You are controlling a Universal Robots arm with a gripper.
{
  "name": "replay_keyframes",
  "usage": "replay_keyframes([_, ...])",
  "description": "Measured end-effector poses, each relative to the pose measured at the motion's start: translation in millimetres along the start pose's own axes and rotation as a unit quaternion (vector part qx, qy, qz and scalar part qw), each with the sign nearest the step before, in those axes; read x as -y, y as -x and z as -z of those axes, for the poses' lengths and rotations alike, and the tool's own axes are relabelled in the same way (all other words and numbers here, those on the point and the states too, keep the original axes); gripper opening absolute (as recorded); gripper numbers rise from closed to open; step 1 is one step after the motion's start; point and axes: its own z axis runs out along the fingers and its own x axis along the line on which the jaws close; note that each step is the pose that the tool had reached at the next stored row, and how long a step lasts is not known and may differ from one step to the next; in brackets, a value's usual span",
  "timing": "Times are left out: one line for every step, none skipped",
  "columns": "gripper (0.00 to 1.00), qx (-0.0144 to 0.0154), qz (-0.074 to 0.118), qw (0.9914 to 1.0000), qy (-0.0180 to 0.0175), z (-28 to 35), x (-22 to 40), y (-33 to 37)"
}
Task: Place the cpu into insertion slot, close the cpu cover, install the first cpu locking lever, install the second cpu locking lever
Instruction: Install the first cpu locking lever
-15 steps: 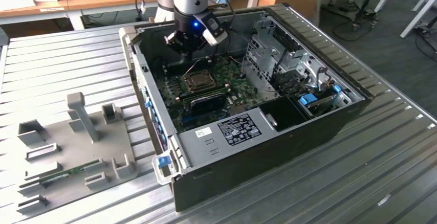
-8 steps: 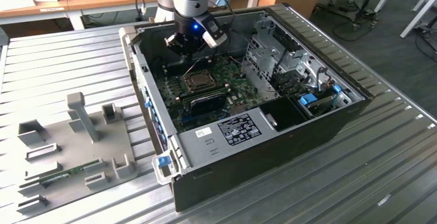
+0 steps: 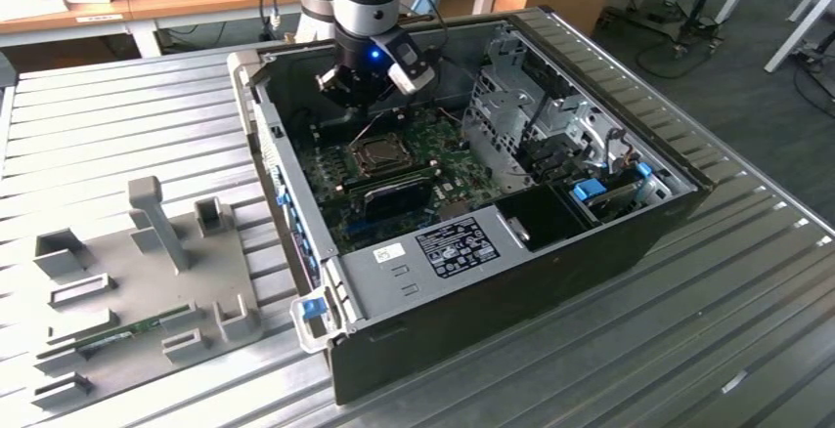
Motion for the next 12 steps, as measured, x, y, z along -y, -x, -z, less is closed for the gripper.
replay_keyframes([0.11,0.0000,0.000,1.00000,0.0001,0.0,0.0,0.0])
replay_keyframes([0.11,0.0000,0.000,1.00000,0.0002,-0.2,0.0,0.3])
replay_keyframes([0.11,0.0001,0.000,1.00000,0.0003,-0.3,0.0,1.0])
replay_keyframes([0.11,0.0001,0.000,1.00000,0.0003,-0.4,0.0,1.7])
replay_keyframes([0.11,0.0001,0.000,1.00000,0.0002,-0.4,0.0,2.3])
replay_keyframes([0.11,0.0001,0.000,1.00000,0.0002,-0.4,0.0,2.6])
replay_keyframes([0.11,0.0001,0.000,1.00000,0.0002,-0.4,-0.1,2.6])
replay_keyframes([0.11,0.0001,0.000,1.00000,0.0002,-0.4,-0.1,2.6])
replay_keyframes([0.11,0.0001,0.000,1.00000,0.0002,-0.4,-0.1,2.6])
replay_keyframes([0.11,0.0001,0.000,1.00000,0.0002,-0.5,-0.1,2.6])
replay_keyframes([0.11,0.0001,0.000,1.00000,0.0003,-0.8,-0.1,2.7])
replay_keyframes([0.11,0.0001,0.000,1.00000,0.0003,-1.3,0.0,2.7])
